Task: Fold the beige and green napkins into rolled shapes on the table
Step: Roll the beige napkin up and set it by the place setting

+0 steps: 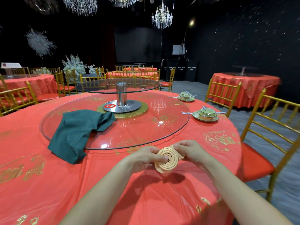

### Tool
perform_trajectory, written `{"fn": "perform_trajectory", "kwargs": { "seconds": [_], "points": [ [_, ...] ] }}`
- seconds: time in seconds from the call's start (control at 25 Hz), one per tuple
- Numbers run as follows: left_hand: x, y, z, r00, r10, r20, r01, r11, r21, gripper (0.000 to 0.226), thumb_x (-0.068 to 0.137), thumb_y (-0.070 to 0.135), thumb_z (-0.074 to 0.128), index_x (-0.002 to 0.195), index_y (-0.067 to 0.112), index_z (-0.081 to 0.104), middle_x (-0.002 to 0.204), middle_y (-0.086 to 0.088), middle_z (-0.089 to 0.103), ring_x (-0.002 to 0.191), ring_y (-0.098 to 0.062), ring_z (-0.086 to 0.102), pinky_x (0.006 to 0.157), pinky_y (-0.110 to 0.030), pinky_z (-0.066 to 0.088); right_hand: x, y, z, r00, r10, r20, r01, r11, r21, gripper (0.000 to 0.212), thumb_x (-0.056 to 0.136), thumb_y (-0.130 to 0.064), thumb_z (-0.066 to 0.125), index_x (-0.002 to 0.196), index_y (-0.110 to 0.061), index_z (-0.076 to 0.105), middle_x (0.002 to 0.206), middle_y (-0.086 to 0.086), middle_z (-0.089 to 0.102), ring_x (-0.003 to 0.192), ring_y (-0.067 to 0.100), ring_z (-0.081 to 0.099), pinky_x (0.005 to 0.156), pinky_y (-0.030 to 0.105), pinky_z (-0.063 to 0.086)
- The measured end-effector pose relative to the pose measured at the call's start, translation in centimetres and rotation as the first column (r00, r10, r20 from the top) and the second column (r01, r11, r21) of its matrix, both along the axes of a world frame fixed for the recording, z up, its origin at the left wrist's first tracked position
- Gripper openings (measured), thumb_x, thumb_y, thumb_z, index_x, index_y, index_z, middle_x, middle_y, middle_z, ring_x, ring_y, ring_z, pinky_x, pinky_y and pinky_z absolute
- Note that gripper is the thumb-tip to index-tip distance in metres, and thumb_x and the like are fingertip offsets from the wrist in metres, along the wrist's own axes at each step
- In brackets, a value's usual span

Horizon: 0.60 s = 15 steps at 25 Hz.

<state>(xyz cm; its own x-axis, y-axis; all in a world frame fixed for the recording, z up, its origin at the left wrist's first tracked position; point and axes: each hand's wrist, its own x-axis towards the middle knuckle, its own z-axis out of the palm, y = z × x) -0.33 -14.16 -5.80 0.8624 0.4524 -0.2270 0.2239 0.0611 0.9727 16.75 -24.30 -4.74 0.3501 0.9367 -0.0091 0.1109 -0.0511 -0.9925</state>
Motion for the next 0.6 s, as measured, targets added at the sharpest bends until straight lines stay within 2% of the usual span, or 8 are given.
{"fn": "perform_trajectory", "kwargs": {
  "seconds": [0.08, 0.16, 0.24, 0.28, 0.32, 0.4, 0.52, 0.6],
  "points": [
    [1.8, -0.8, 0.3, 0.998, 0.022, 0.06, -0.019, 0.999, -0.047, 0.04, 0.078, 0.017, 0.072, 0.112, -0.001, 0.062, 0.09, -0.008, 0.068, 0.076, -0.016, 0.065, 0.07, -0.025, 0.054, 1.2, -0.8, -0.2, 0.985, -0.072, -0.155, 0.072, 0.997, -0.003, 0.018, 0.088, -0.026, 0.061, 0.089, -0.009, 0.067, 0.076, 0.01, 0.062, 0.066, 0.018, 0.053, 0.066, 0.029, 0.046],
    [3.6, -1.5, 0.5, 0.989, 0.063, 0.132, -0.044, 0.989, -0.138, 0.046, 0.074, 0.018, 0.073, 0.113, -0.003, 0.061, 0.091, -0.011, 0.067, 0.076, -0.019, 0.066, 0.067, -0.027, 0.056, 2.6, -2.0, -0.9, 0.919, -0.113, -0.379, 0.112, 0.993, -0.026, 0.044, 0.071, -0.044, 0.071, 0.101, -0.013, 0.061, 0.095, 0.013, 0.066, 0.081, 0.022, 0.06, 0.08, 0.036, 0.048],
    [5.2, -2.1, 0.6, 0.98, 0.105, 0.168, -0.07, 0.977, -0.204, 0.043, 0.077, 0.017, 0.071, 0.115, -0.002, 0.06, 0.09, -0.011, 0.067, 0.073, -0.018, 0.067, 0.062, -0.026, 0.055, 3.5, -3.1, -1.5, 0.862, -0.026, -0.506, 0.025, 1.0, -0.008, 0.07, 0.05, -0.049, 0.084, 0.105, -0.012, 0.062, 0.103, 0.015, 0.068, 0.09, 0.026, 0.063, 0.081, 0.038, 0.05],
    [6.0, -2.4, 0.6, 0.978, 0.114, 0.173, -0.074, 0.972, -0.221, 0.043, 0.079, 0.015, 0.07, 0.117, -0.002, 0.059, 0.091, -0.012, 0.067, 0.073, -0.018, 0.067, 0.061, -0.026, 0.055, 3.6, -3.6, -1.6, 0.858, 0.024, -0.514, -0.018, 1.0, 0.016, 0.069, 0.048, -0.047, 0.086, 0.103, -0.011, 0.065, 0.1, 0.013, 0.069, 0.088, 0.025, 0.064, 0.079, 0.037, 0.05],
    [6.7, -2.6, 0.6, 0.978, 0.112, 0.176, -0.07, 0.971, -0.23, 0.047, 0.079, 0.015, 0.07, 0.119, -0.003, 0.057, 0.094, -0.013, 0.066, 0.074, -0.02, 0.066, 0.061, -0.026, 0.055, 3.5, -3.8, -1.5, 0.861, 0.043, -0.506, -0.031, 0.999, 0.032, 0.059, 0.053, -0.042, 0.084, 0.1, -0.01, 0.067, 0.093, 0.011, 0.069, 0.083, 0.023, 0.064, 0.076, 0.035, 0.05],
    [8.2, -2.8, 0.6, 0.983, 0.087, 0.16, -0.045, 0.968, -0.249, 0.054, 0.075, 0.018, 0.072, 0.121, -0.005, 0.055, 0.096, -0.015, 0.066, 0.075, -0.022, 0.067, 0.061, -0.027, 0.055, 4.2, -3.8, -1.2, 0.871, -0.027, -0.491, 0.057, 0.997, 0.047, 0.036, 0.065, -0.027, 0.073, 0.095, -0.008, 0.065, 0.08, 0.008, 0.068, 0.071, 0.019, 0.064, 0.068, 0.032, 0.053],
    [10.5, -2.3, 1.7, 0.99, 0.035, 0.137, -0.002, 0.973, -0.231, 0.035, 0.075, 0.03, 0.07, 0.102, 0.009, 0.063, 0.084, -0.006, 0.066, 0.068, -0.018, 0.065, 0.062, -0.028, 0.054, 6.5, -3.3, -0.2, 0.851, -0.084, -0.519, 0.146, 0.986, 0.08, 0.035, 0.065, -0.017, 0.07, 0.098, -0.009, 0.061, 0.081, 0.009, 0.07, 0.073, 0.021, 0.065, 0.066, 0.034, 0.056],
    [12.5, -1.6, 2.6, 0.992, 0.027, 0.125, 0.0, 0.977, -0.214, 0.03, 0.07, 0.036, 0.07, 0.093, 0.016, 0.065, 0.083, -0.004, 0.065, 0.074, -0.019, 0.061, 0.073, -0.032, 0.05, 8.6, -2.9, 0.5, 0.846, -0.096, -0.524, 0.163, 0.983, 0.084, 0.036, 0.064, -0.015, 0.072, 0.097, -0.01, 0.061, 0.082, 0.009, 0.07, 0.074, 0.022, 0.066, 0.066, 0.034, 0.057]
  ]
}}
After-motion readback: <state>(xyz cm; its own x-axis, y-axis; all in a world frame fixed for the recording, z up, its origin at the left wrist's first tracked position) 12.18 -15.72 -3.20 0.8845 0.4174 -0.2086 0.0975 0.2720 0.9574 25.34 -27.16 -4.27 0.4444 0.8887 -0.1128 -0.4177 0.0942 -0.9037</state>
